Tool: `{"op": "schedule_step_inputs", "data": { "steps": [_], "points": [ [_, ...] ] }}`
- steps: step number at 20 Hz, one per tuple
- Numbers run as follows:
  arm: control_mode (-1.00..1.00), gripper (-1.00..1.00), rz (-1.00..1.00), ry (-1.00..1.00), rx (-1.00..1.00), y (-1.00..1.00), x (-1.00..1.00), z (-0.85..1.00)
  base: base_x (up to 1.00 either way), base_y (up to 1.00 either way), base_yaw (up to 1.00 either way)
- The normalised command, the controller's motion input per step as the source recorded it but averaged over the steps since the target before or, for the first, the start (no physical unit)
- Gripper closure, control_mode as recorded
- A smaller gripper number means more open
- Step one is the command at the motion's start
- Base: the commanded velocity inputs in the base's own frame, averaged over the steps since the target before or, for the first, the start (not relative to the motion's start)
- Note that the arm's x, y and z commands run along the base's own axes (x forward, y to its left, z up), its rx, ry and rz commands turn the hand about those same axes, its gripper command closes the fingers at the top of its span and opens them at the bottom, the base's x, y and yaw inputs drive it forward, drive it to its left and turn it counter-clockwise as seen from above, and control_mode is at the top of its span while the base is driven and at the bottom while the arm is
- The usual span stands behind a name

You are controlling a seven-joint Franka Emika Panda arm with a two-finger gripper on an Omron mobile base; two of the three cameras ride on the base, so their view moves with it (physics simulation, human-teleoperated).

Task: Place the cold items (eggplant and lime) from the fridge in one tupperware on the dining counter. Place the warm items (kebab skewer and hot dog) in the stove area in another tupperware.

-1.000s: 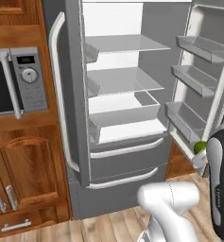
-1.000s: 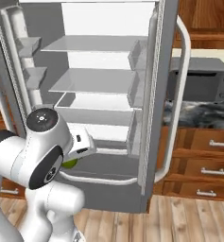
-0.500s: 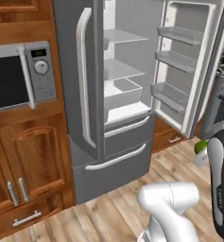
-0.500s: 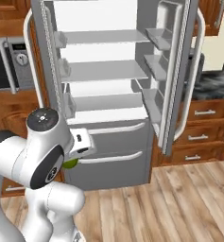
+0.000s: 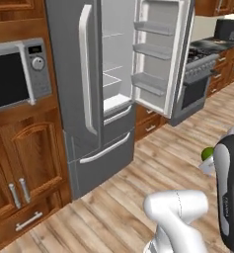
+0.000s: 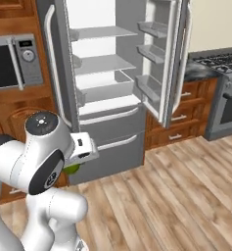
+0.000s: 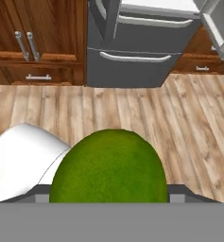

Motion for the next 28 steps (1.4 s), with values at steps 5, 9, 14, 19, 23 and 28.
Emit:
{"op": "schedule_step_inputs", "data": {
  "steps": [5, 9, 14, 19, 23, 28],
  "points": [
    [1.00, 1.00, 0.00, 0.00, 0.00, 0.00, 0.00, 0.00, -0.93, 0.08, -0.55],
    [1.00, 1.00, 0.00, 0.00, 0.00, 0.00, 0.00, 0.00, -0.90, 0.00, -0.53],
    [1.00, 1.00, 0.00, 0.00, 0.00, 0.00, 0.00, 0.00, -0.91, 0.00, -0.55],
    [1.00, 1.00, 0.00, 0.00, 0.00, 0.00, 0.00, 0.00, -0.95, 0.00, -0.56],
    [1.00, 1.00, 0.00, 0.00, 0.00, 0.00, 0.00, 0.00, -0.63, -0.02, -0.46],
    [1.00, 1.00, 0.00, 0.00, 0.00, 0.00, 0.00, 0.00, 0.00, -0.55, -0.22]
  ]
}}
